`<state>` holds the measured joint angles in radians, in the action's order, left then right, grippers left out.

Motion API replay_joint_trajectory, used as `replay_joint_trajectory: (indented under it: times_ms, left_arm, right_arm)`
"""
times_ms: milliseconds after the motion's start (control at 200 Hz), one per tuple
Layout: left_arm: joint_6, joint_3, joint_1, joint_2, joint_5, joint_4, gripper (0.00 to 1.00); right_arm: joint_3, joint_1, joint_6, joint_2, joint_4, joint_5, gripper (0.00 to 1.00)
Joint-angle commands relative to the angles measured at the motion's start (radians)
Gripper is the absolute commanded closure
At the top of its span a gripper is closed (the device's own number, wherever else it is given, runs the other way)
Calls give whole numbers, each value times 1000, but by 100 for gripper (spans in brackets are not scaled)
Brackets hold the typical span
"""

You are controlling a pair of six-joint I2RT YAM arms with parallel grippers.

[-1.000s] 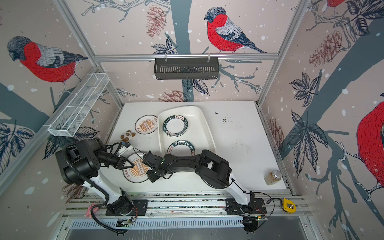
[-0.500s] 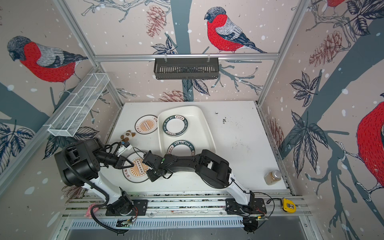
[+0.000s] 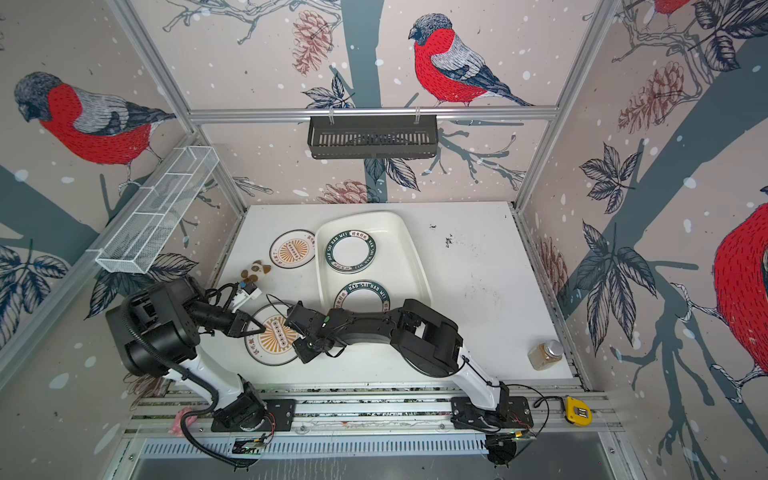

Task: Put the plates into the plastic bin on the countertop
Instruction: 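Tilt the orange plate up with the left gripper while the right gripper draws back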

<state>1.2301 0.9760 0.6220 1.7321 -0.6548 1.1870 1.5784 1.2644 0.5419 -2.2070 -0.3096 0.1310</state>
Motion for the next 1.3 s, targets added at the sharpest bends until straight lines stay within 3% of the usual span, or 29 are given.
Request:
replay_joint_trajectory:
  times_ms: [0,470,886,961,1296]
  left_arm:
    - [17,6,6,-8,-33,51,73]
    - [3,16,22,-26,-25,44,80]
    - [-11,12,27,-42,-25,30,91]
    - [-12,12,30,-46,-26,30,97]
    - [-8,15,51,-39,-32,38,100]
  right_arm:
    - [-1,-1,-10,-6,-42,-41,82]
    - [1,-1,-10,-3,-45,-47,82]
    - [8,-2,-18,25,-62,-74,82]
    - [8,0,-20,40,-63,-80,82]
    - [29,1,-23,92,-65,-100,71]
